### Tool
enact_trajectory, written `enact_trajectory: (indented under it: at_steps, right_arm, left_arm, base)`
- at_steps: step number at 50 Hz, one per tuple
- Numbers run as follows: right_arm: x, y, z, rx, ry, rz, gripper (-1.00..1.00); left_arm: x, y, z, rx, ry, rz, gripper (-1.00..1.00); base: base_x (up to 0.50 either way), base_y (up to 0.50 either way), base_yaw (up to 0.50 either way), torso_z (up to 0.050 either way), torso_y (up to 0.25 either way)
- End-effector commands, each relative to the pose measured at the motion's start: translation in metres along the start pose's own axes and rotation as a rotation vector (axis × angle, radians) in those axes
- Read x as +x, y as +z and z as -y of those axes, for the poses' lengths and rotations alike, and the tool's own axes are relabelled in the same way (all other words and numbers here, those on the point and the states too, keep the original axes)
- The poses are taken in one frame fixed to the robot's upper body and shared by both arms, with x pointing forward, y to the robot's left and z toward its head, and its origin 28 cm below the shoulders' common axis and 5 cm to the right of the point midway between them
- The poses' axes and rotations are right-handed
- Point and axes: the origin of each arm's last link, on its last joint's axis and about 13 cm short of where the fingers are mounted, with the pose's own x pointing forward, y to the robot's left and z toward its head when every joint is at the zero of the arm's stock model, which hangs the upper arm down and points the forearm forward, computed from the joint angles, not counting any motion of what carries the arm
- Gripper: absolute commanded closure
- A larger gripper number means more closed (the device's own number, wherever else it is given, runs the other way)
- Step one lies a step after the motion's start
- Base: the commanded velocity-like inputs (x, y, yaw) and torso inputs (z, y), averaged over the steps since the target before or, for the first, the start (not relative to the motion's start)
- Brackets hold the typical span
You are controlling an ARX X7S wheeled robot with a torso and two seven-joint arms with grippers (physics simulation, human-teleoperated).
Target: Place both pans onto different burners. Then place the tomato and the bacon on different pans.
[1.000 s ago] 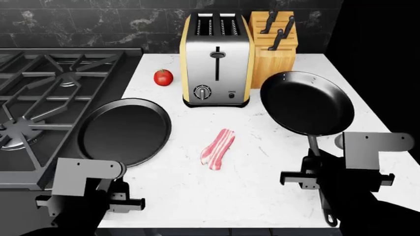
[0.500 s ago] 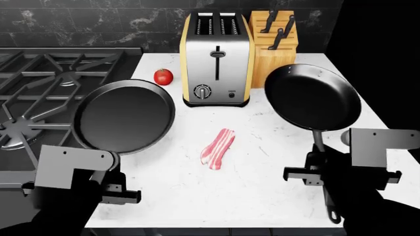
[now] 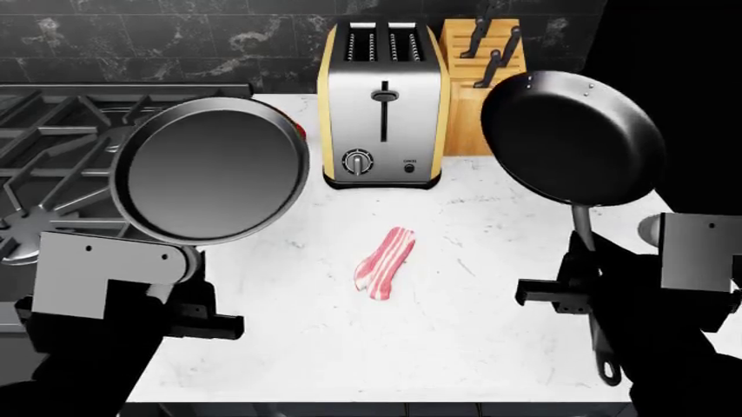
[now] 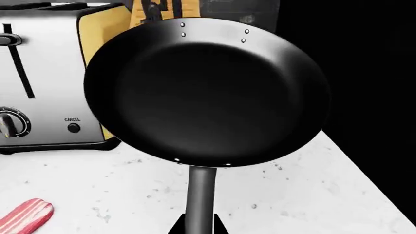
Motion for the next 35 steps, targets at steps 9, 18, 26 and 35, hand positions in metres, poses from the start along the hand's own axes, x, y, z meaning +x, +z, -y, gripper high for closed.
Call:
enact_trajectory:
  at_steps: [9, 18, 26, 35]
  right_arm:
    - [-0.0154, 0.0196, 0.0039, 0.004, -0.021, 0.153, 1.0]
    - [-0.0162, 0.0199, 0.0039, -0.006, -0.013, 0.173, 1.0]
    - [-0.0164, 0.0196, 0.0036, -0.017, -0.005, 0.179, 1.0]
    - [-0.0149, 0.0196, 0.003, -0.019, -0.007, 0.178, 1.0]
  left_arm:
    - [-0.0003, 0.0138, -0.0091, -0.028, 0.074, 0.127, 1.0]
    - [-0.006, 0.0137, -0.0109, -0.032, 0.087, 0.145, 1.0]
    - [-0.0058, 0.0142, -0.0111, -0.03, 0.085, 0.151, 1.0]
    - [-0.0047, 0.0122, -0.0109, -0.032, 0.081, 0.149, 1.0]
  base:
    - [0.0, 0.0, 0.0, 0.001, 0.005]
    - [0.0, 0.0, 0.0, 0.001, 0.004]
    - [0.0, 0.09, 0.0, 0.001, 0.003]
    - [0.0, 0.18, 0.0, 0.002, 0.004]
